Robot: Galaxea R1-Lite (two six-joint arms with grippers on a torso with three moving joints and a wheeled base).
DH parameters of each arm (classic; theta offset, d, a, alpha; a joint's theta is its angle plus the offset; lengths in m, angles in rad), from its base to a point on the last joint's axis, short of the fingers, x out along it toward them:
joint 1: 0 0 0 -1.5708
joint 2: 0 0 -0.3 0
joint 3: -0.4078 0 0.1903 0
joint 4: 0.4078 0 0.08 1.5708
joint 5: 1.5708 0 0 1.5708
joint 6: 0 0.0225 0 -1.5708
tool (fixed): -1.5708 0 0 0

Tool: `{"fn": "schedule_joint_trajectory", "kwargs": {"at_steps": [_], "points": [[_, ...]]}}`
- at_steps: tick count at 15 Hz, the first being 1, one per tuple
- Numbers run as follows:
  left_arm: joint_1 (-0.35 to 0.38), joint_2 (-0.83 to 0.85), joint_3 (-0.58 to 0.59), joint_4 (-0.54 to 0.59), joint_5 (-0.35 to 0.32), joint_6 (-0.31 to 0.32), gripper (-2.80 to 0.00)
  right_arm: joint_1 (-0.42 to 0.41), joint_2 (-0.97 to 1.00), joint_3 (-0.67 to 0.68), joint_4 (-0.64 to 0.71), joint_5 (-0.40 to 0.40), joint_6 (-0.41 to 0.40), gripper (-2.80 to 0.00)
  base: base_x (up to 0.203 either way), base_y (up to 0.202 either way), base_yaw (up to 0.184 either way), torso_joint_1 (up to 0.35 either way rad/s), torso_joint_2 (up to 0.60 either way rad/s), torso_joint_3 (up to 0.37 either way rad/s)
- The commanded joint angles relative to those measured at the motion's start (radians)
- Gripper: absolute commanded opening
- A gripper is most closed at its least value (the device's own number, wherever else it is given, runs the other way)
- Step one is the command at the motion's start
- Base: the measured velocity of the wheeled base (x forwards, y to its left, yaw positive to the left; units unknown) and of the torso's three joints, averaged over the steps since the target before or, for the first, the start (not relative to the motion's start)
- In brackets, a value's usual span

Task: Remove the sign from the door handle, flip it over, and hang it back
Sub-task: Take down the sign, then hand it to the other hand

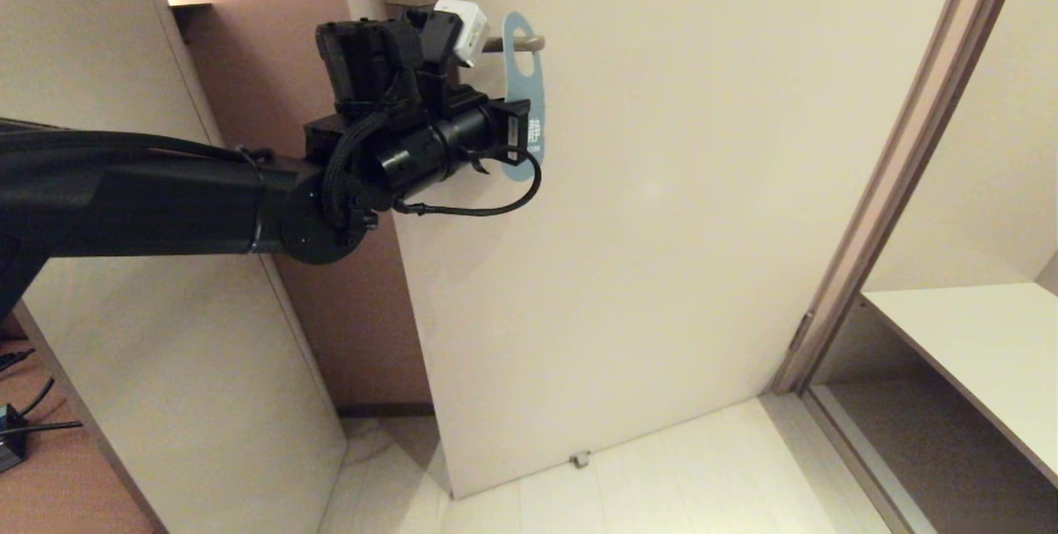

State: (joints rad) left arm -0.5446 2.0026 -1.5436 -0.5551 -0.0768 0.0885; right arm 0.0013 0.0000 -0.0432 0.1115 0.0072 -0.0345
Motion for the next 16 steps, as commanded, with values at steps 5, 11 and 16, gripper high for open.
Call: {"fn": "schedule_joint_trajectory", "kwargs": {"at_steps": [5, 11, 16], "points": [[-0.002, 0.006, -0.044, 0.004, -0.004, 0.000, -2.80, 0.000, 0.000, 0.000, 0.000, 0.000, -0.001, -2.80, 0.000, 0.000, 0.000, 0.000, 0.00, 0.000], [-0.023, 0.010, -0.046, 0.003, -0.006, 0.000, -2.80, 0.000, 0.000, 0.000, 0.000, 0.000, -0.001, -2.80, 0.000, 0.000, 0.000, 0.000, 0.00, 0.000], [-0.084, 0.003, -0.037, 0.001, -0.007, -0.001, -2.80, 0.000, 0.000, 0.000, 0.000, -0.001, -0.001, -2.80, 0.000, 0.000, 0.000, 0.000, 0.00, 0.000]]}}
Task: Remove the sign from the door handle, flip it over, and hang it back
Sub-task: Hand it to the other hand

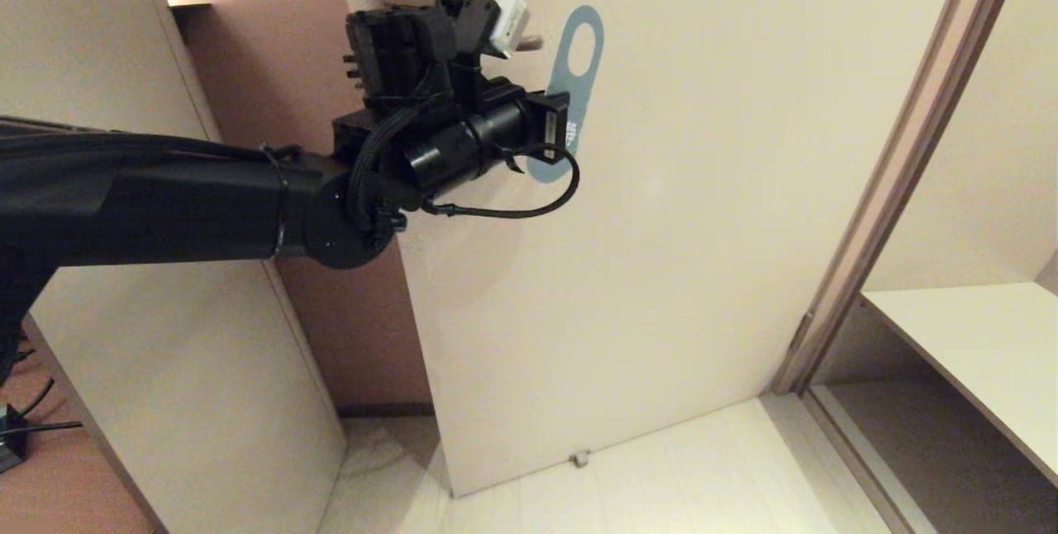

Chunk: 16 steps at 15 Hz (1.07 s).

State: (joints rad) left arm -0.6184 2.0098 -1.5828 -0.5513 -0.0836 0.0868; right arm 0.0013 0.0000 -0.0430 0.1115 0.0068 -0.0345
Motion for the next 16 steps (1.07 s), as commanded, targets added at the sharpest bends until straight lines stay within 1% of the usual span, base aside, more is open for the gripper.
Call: {"fn": "schedule_joint_trajectory", "kwargs": {"at_steps": [1, 5, 6, 7, 9, 10, 12, 14, 15, 16], "points": [[-0.025, -0.006, 0.003, -0.004, 0.000, 0.001, -2.80, 0.000, 0.000, 0.000, -0.001, 0.001, -0.001, -2.80, 0.000, 0.000, 0.000, 0.000, 0.00, 0.000], [-0.085, -0.045, 0.054, -0.003, -0.013, -0.002, -2.80, 0.000, 0.000, 0.000, 0.000, 0.001, -0.001, -2.80, 0.000, 0.000, 0.000, 0.000, 0.00, 0.000], [-0.096, -0.059, 0.075, -0.003, -0.027, -0.003, -2.80, 0.000, 0.000, 0.000, 0.000, 0.001, -0.001, -2.80, 0.000, 0.000, 0.000, 0.000, 0.00, 0.000], [-0.106, -0.082, 0.102, -0.002, -0.055, -0.004, -2.80, 0.000, 0.000, 0.000, 0.000, 0.001, -0.001, -2.80, 0.000, 0.000, 0.000, 0.000, 0.00, 0.000], [-0.111, -0.117, 0.149, -0.005, -0.120, -0.007, -2.80, 0.000, 0.000, 0.000, 0.000, 0.000, -0.001, -2.80, 0.000, 0.000, 0.000, 0.000, 0.00, 0.000], [-0.112, -0.130, 0.166, -0.005, -0.138, -0.010, -2.80, 0.000, 0.000, 0.000, 0.000, 0.001, -0.001, -2.80, 0.000, 0.000, 0.000, 0.000, 0.00, 0.000], [-0.106, -0.152, 0.189, -0.006, -0.148, -0.017, -2.80, 0.000, 0.000, 0.000, 0.000, 0.001, -0.001, -2.80, 0.000, 0.000, 0.000, 0.000, 0.00, 0.000], [-0.099, -0.176, 0.211, -0.006, -0.155, -0.037, -2.80, 0.000, 0.000, 0.000, 0.000, 0.001, -0.001, -2.80, 0.000, 0.000, 0.000, 0.000, 0.00, 0.000], [-0.087, -0.193, 0.226, -0.006, -0.201, -0.049, -2.80, 0.000, 0.000, 0.000, 0.000, 0.000, -0.001, -2.80, 0.000, 0.000, 0.000, 0.000, 0.00, 0.000], [-0.064, -0.215, 0.250, -0.006, -0.270, -0.054, -2.80, 0.000, 0.000, -0.001, 0.000, 0.000, -0.001, -2.80, 0.000, 0.000, 0.000, 0.000, 0.00, 0.000]]}}
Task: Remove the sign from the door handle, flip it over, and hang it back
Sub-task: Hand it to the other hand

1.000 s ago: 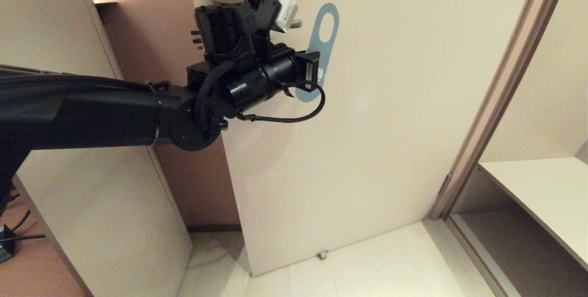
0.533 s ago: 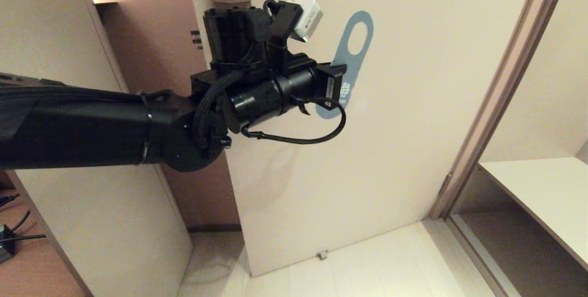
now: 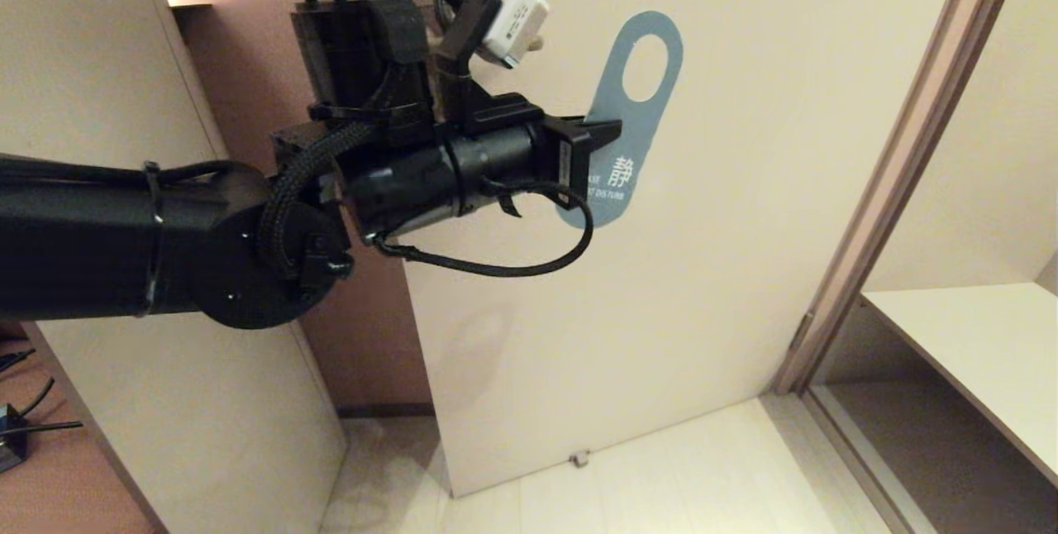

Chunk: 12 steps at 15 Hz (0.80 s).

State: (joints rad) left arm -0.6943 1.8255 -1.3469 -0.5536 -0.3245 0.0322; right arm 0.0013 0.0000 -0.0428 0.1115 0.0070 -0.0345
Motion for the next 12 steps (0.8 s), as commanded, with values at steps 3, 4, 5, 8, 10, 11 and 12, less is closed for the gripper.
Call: {"fn": "schedule_joint_trajectory", "kwargs": {"at_steps": [3, 4, 5, 8, 10, 11, 12], "points": [[0.069, -0.105, 0.093, -0.002, -0.143, -0.004, -2.80, 0.000, 0.000, 0.000, 0.000, 0.001, -0.001, -2.80, 0.000, 0.000, 0.000, 0.000, 0.00, 0.000], [0.074, -0.128, 0.117, -0.001, -0.154, -0.007, -2.80, 0.000, 0.000, 0.000, 0.000, 0.001, -0.001, -2.80, 0.000, 0.000, 0.000, 0.000, 0.00, 0.000], [0.075, -0.155, 0.147, 0.000, -0.177, -0.017, -2.80, 0.000, 0.000, 0.000, 0.000, 0.001, -0.001, -2.80, 0.000, 0.000, 0.000, 0.000, 0.00, 0.000], [0.076, -0.228, 0.234, 0.001, -0.281, -0.046, -2.80, 0.000, 0.000, 0.000, 0.000, 0.001, -0.001, -2.80, 0.000, 0.000, 0.000, 0.000, 0.00, 0.000], [0.077, -0.250, 0.267, 0.000, -0.288, -0.048, -2.80, 0.000, 0.000, 0.000, 0.000, 0.001, -0.001, -2.80, 0.000, 0.000, 0.000, 0.000, 0.00, 0.000], [0.083, -0.258, 0.277, 0.000, -0.290, -0.049, -2.80, 0.000, 0.000, 0.000, 0.000, 0.001, -0.001, -2.80, 0.000, 0.000, 0.000, 0.000, 0.00, 0.000], [0.093, -0.266, 0.288, 0.001, -0.301, -0.050, -2.80, 0.000, 0.000, 0.000, 0.000, -0.001, -0.001, -2.80, 0.000, 0.000, 0.000, 0.000, 0.00, 0.000]]}}
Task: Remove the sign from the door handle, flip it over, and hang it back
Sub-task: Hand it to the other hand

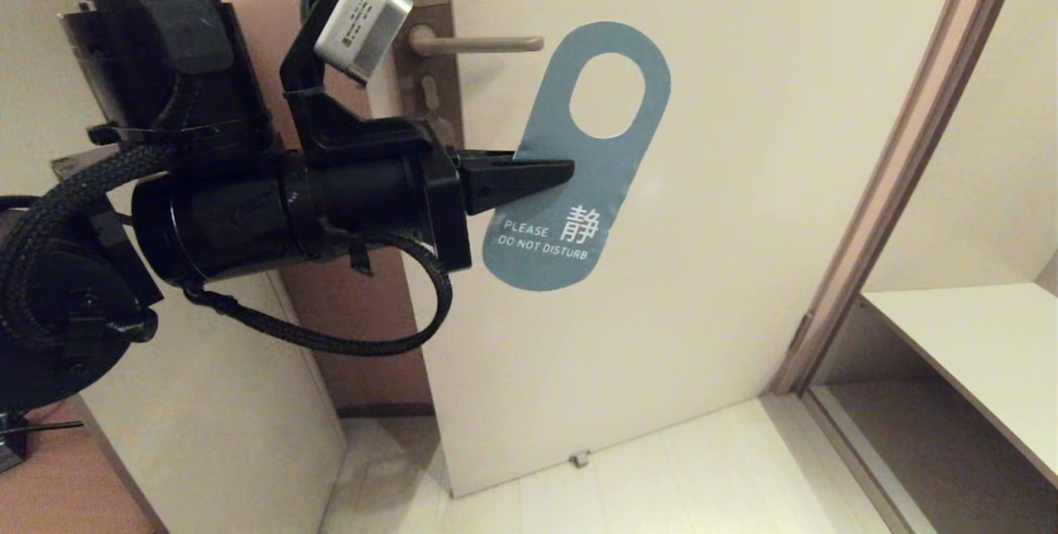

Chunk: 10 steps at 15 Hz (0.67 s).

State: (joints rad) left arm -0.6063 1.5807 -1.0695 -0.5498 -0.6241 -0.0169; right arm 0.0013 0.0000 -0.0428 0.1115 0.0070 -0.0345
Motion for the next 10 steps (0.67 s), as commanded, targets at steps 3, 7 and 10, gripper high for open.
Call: {"fn": "schedule_joint_trajectory", "kwargs": {"at_steps": [3, 7, 10], "points": [[0.069, -0.028, 0.035, -0.003, -0.108, -0.002, -2.80, 0.000, 0.000, 0.000, 0.000, -0.001, -0.001, -2.80, 0.000, 0.000, 0.000, 0.000, 0.00, 0.000], [0.136, -0.023, 0.054, -0.004, -0.183, -0.006, -2.80, 0.000, 0.000, 0.000, 0.000, 0.001, -0.001, -2.80, 0.000, 0.000, 0.000, 0.000, 0.00, 0.000], [0.152, -0.033, 0.114, -0.008, -0.235, -0.001, -2.80, 0.000, 0.000, 0.000, 0.000, 0.000, -0.002, -2.80, 0.000, 0.000, 0.000, 0.000, 0.00, 0.000]]}}
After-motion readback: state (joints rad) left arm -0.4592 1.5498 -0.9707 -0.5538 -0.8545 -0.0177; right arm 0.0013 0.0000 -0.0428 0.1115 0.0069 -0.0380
